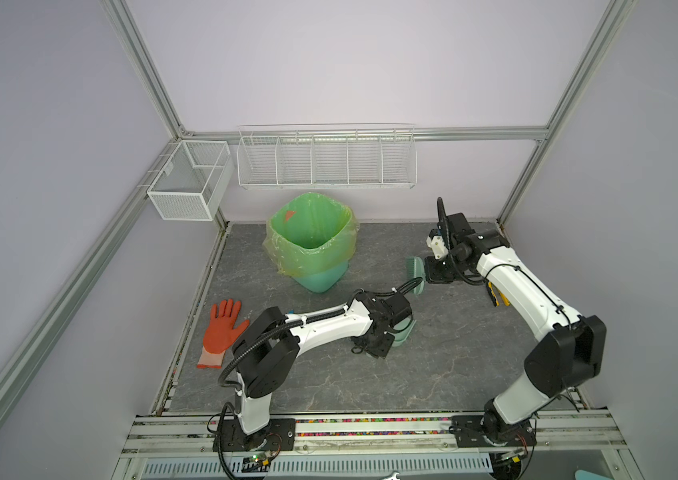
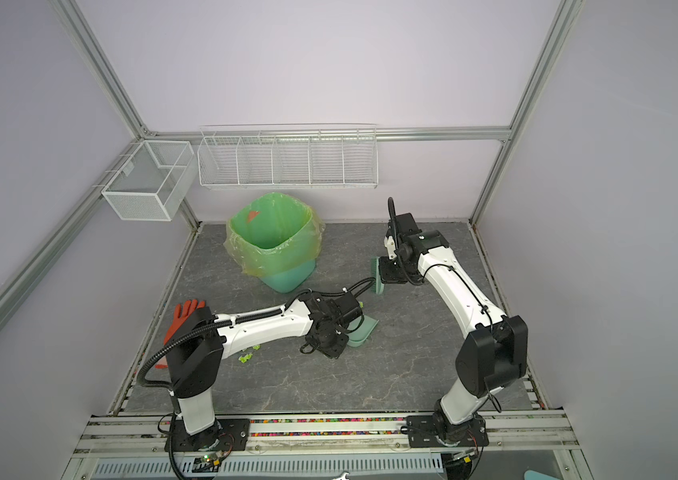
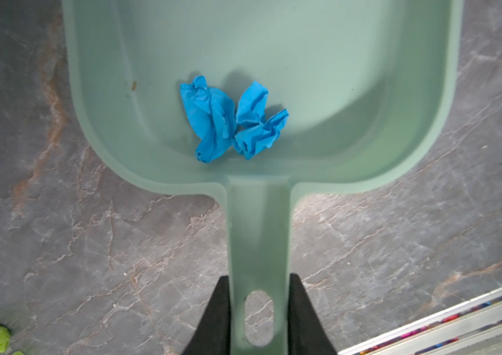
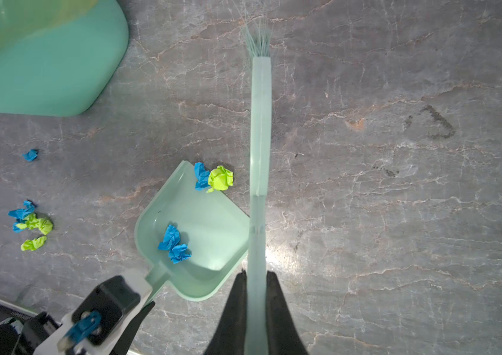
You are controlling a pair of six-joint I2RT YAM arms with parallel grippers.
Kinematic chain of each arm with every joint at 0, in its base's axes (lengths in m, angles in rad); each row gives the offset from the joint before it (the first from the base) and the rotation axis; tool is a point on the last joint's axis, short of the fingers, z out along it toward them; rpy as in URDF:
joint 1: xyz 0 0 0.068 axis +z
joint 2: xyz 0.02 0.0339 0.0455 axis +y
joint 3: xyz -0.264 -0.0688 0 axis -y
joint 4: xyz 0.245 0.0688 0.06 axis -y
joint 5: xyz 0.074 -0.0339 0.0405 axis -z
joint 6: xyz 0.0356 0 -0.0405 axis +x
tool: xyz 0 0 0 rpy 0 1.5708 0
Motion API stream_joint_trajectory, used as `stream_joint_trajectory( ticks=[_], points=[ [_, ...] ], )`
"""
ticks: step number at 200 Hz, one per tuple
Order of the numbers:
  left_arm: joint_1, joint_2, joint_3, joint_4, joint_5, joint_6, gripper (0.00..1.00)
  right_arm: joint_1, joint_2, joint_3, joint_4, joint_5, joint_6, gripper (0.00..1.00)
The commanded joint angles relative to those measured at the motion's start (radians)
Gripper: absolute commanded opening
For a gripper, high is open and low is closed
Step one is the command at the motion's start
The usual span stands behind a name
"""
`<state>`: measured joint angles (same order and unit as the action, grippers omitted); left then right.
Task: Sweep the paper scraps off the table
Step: 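Brush the blue and lime scraps into the dustpan with the right gripper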
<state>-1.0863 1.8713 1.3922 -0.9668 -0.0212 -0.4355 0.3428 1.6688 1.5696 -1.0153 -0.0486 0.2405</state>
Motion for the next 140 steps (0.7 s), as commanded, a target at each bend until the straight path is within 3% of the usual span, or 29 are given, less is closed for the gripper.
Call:
stream_joint_trajectory(
  ticks=[1,92,140],
  points=[
    [0.009,0.018,0.004,-0.016,-0.008,-0.001,0.00,0.001,0.035,0.029,0.011,-0.009,-0.013,0.07],
    [0.023,0.023,-0.012,0.012,0.008,0.004,0.00,0.119,0.052,-0.051,0.027,-0.135,-0.029,0.07],
    [0.032,0.020,-0.036,0.033,0.016,0.007,0.00,0.128,-0.115,-0.208,0.051,-0.258,-0.005,0.07]
  ],
)
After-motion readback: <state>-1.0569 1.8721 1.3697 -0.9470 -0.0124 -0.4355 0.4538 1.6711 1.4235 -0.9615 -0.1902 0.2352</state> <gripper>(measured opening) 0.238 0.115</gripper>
